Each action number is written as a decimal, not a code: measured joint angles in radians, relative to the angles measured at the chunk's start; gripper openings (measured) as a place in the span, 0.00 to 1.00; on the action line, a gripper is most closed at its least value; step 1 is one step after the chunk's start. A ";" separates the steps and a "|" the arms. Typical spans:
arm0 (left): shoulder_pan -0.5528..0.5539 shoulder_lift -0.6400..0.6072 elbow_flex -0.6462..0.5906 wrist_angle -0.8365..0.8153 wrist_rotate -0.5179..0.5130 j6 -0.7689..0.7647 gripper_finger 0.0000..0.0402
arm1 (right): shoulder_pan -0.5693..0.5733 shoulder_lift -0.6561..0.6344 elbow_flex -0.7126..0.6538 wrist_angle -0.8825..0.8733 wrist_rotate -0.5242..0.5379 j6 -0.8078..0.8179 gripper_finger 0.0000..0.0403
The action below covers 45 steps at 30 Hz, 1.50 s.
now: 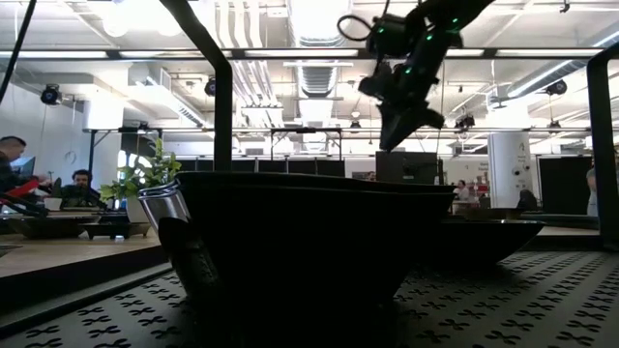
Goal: Pick & Place Mini shaped plates
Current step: Stack the square plate on top of the other square plate on the shelf
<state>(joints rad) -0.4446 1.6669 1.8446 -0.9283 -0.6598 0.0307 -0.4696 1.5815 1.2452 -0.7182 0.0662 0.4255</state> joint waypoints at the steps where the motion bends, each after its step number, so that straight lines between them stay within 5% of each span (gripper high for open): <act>1: 0.000 0.000 0.000 0.000 0.000 0.000 0.10 | 0.000 0.019 0.011 -0.003 0.000 0.000 0.15; 29: 0.000 -0.033 0.000 0.000 -0.027 -0.019 0.10 | -0.070 0.363 0.284 0.039 -0.105 -0.027 0.15; 45: 0.002 -0.069 0.001 0.000 -0.076 -0.055 0.10 | -0.156 0.499 0.303 0.064 -0.096 -0.044 0.15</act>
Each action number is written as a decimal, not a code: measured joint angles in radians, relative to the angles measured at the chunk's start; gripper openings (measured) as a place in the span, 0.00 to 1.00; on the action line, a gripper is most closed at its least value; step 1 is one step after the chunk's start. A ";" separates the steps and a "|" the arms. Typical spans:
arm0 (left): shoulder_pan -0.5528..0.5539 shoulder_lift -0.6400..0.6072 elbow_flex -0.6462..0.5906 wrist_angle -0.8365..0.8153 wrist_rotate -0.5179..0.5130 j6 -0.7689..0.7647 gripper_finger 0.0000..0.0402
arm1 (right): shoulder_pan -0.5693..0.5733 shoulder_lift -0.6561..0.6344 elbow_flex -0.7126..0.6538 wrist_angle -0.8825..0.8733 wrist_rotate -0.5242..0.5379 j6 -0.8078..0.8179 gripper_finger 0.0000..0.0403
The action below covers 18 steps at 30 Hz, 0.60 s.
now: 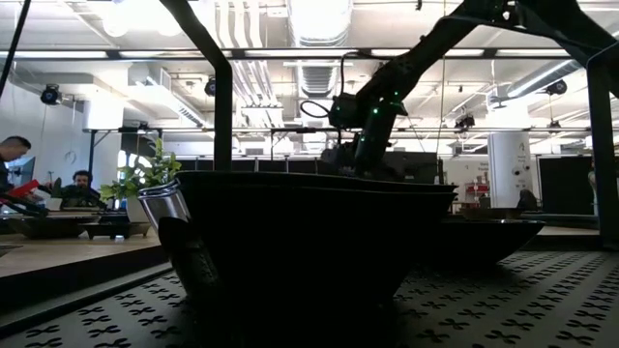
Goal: Pick & Place Mini shaped plates
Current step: Stack the square plate on top of the other square plate on the shelf
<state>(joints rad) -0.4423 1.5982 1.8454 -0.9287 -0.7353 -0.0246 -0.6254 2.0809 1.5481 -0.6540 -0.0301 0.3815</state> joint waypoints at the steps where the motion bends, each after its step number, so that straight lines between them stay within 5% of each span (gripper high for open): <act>1: 0.000 0.000 0.000 0.000 0.000 0.000 0.10 | -0.002 0.005 0.000 0.002 0.002 0.001 0.15; 18: 0.000 0.000 0.000 -0.003 0.000 0.001 0.10 | -0.006 0.015 -0.006 0.007 -0.007 -0.086 0.15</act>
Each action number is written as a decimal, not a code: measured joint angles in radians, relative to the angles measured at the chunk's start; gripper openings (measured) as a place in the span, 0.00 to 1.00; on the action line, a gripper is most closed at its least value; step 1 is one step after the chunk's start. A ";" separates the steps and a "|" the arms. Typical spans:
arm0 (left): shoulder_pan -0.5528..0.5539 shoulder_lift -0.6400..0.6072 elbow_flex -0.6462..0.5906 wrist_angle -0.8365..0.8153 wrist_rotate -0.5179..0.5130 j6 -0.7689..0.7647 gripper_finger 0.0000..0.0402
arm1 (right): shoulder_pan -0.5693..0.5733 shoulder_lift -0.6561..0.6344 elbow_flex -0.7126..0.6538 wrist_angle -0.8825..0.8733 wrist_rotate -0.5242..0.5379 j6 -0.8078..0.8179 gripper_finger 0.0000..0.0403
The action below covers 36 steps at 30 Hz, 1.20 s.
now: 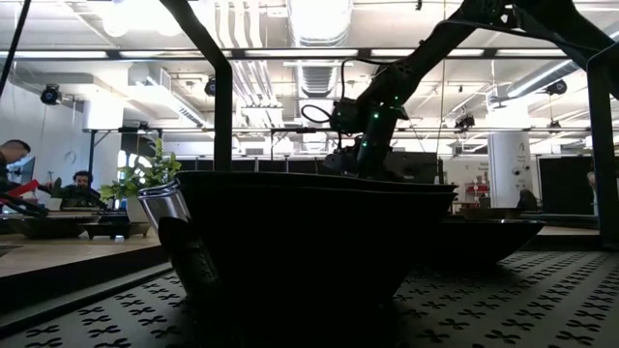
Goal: Pick & Place Mini shaped plates
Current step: Stack the square plate on top of the other square plate on the shelf
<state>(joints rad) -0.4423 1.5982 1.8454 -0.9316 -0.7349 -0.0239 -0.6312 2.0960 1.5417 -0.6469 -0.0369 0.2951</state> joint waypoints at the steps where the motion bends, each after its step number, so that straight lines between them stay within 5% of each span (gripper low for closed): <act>1: 0.000 0.000 0.000 0.000 0.000 0.000 0.10 | 0.000 0.000 0.000 0.000 -0.004 -0.008 0.15; 36: 0.000 0.000 0.000 -0.003 0.000 0.002 0.10 | 0.000 0.050 -0.012 -0.002 -0.081 -0.071 0.10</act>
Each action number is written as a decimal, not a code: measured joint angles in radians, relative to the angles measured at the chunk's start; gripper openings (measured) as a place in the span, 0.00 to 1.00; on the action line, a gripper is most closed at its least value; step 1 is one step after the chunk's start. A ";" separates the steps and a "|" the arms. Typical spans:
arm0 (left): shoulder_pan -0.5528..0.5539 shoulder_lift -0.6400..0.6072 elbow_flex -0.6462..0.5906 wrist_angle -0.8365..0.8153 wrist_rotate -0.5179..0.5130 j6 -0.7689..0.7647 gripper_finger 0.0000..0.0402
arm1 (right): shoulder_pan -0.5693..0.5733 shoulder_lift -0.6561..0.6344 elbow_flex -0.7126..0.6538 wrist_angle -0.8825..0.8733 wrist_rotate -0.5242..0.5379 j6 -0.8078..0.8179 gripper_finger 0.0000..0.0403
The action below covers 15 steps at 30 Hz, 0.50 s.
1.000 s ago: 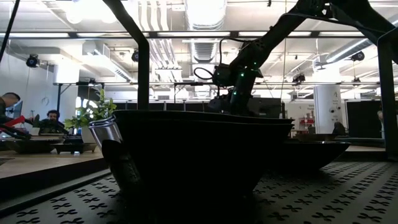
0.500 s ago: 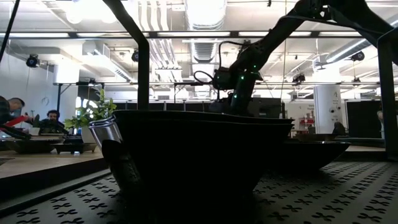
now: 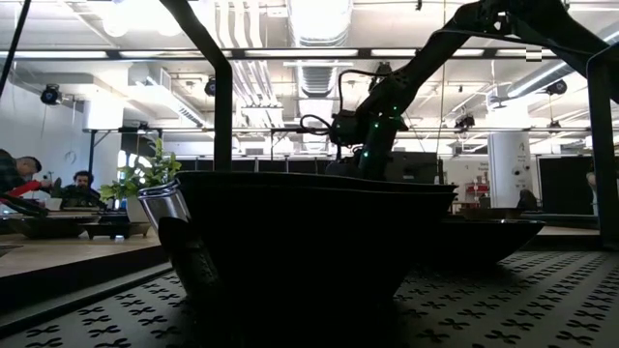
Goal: Pick & Place Mini shaped plates
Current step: Stack the square plate on top of the other square plate on the shelf
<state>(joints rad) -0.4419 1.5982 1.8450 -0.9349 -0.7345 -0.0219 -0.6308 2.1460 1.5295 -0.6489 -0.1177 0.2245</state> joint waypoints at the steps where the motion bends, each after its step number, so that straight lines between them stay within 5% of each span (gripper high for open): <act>1: 0.000 0.000 0.000 0.000 0.000 0.000 0.10 | 0.000 0.000 0.000 -0.001 0.000 0.000 0.08; 15: 0.000 0.000 0.000 -0.001 0.000 -0.001 0.10 | 0.018 -0.081 -0.001 -0.006 0.020 -0.015 0.02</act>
<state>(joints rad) -0.4419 1.5982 1.8446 -0.9360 -0.7342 -0.0231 -0.6132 2.0650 1.5288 -0.6550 -0.0981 0.2092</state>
